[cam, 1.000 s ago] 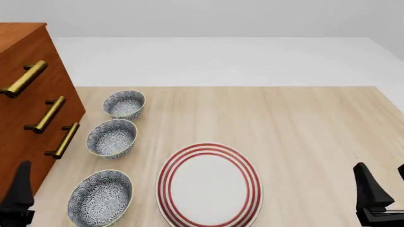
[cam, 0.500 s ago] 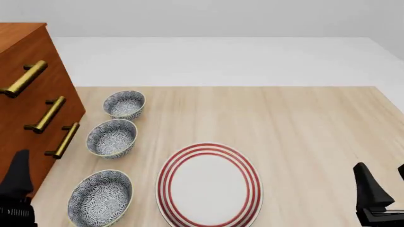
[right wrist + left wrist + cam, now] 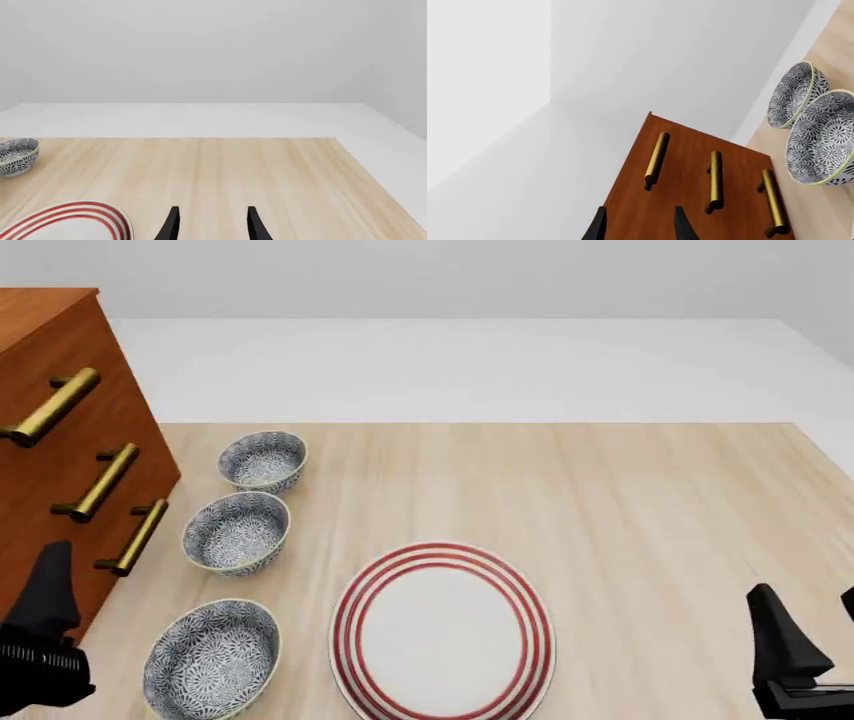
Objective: Open the top drawer of the cabinet.
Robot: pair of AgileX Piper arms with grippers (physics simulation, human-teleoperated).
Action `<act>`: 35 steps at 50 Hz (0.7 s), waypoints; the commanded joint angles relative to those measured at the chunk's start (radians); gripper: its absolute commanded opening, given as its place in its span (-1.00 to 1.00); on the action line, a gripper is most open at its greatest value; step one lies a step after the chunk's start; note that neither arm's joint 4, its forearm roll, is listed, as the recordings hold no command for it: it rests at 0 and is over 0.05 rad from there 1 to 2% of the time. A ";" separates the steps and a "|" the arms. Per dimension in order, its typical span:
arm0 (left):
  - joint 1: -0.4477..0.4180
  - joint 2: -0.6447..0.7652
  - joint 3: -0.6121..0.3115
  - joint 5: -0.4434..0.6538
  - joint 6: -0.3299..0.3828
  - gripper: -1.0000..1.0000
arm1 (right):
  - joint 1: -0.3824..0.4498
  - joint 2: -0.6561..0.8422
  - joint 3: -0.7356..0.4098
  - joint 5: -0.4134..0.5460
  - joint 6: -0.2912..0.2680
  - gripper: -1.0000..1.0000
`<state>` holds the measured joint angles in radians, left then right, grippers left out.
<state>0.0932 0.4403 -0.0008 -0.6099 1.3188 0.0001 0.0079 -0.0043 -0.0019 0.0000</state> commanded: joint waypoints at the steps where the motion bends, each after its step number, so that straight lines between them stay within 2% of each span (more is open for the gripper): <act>1: 0.018 0.098 0.001 -0.088 0.043 1.00 | 0.000 0.000 0.000 0.000 0.000 1.00; 8: 0.021 0.135 0.000 -0.131 0.058 1.00 | 0.000 0.000 0.000 0.000 0.000 1.00; 13: 0.028 0.206 0.001 -0.201 0.071 1.00 | 0.000 0.000 0.000 0.000 0.000 1.00; 15: 0.028 0.204 0.000 -0.198 0.061 1.00 | 0.000 0.000 0.000 0.000 0.000 1.00; 16: 0.023 0.169 -0.004 -0.155 0.027 1.00 | 0.000 0.000 0.000 0.000 0.000 1.00; 18: 0.008 0.189 0.000 -0.170 0.064 1.00 | 0.000 0.000 0.000 0.000 0.000 1.00; 20: 0.011 0.193 -0.007 -0.170 0.046 1.00 | 0.000 0.000 0.000 0.000 0.000 1.00; 24: 0.009 0.275 -0.005 -0.248 0.074 1.00 | 0.000 0.000 0.000 0.000 0.000 1.00; 35: 0.021 0.364 -0.018 -0.308 0.091 1.00 | 0.000 0.000 0.000 0.000 0.000 1.00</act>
<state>0.1048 0.7237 -0.0110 -0.8553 1.3924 0.0001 0.0079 -0.0043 -0.0019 0.0000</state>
